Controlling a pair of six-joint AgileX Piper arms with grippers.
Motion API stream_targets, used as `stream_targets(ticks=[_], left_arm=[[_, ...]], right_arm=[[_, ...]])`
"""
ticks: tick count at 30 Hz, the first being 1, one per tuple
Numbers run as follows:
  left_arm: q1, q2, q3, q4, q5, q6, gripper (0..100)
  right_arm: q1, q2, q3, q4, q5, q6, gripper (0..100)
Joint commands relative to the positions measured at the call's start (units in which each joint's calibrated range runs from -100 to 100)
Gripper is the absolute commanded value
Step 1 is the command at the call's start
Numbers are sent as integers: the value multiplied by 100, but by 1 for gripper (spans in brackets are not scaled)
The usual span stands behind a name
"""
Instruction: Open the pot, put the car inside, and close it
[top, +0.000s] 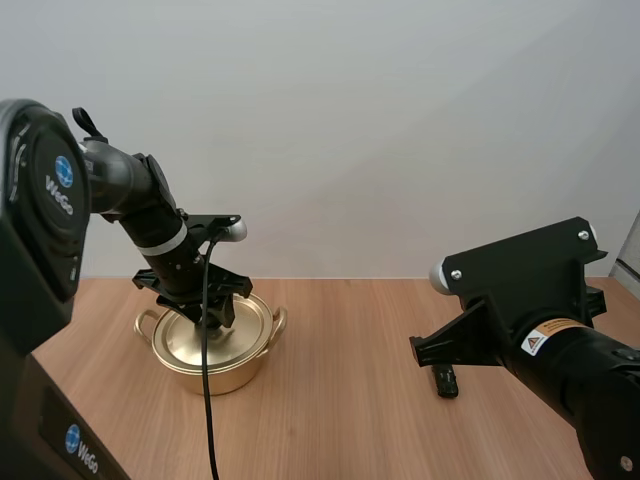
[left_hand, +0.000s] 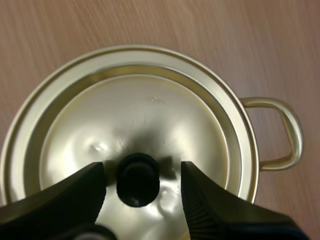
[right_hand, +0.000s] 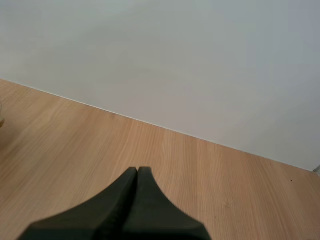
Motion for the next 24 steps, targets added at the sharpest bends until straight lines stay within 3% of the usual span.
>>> stream_targets(ticks=[1,9,12,16,17,24], left_arm=[[-1,50,5,-58,37,55,74],[-1,50,5,-44,13,115,71],[-1,50,5,59,109,115,50],[-1,50,5,112,178,115,7],[-1,50,5,112,178,115,0],[-1,-8,-180,112,408,115,0]], right_arm=[[-5,5,-6,3,3,-5,0],[-5,5,-6,3,3,-5,0],[-5,5,-6,3,3,-5,0],[-7,5,-6,3,3,-5,0],[-7,5,-6,3,3,-14,0],[-7,5,-6,3,3,-14,0]])
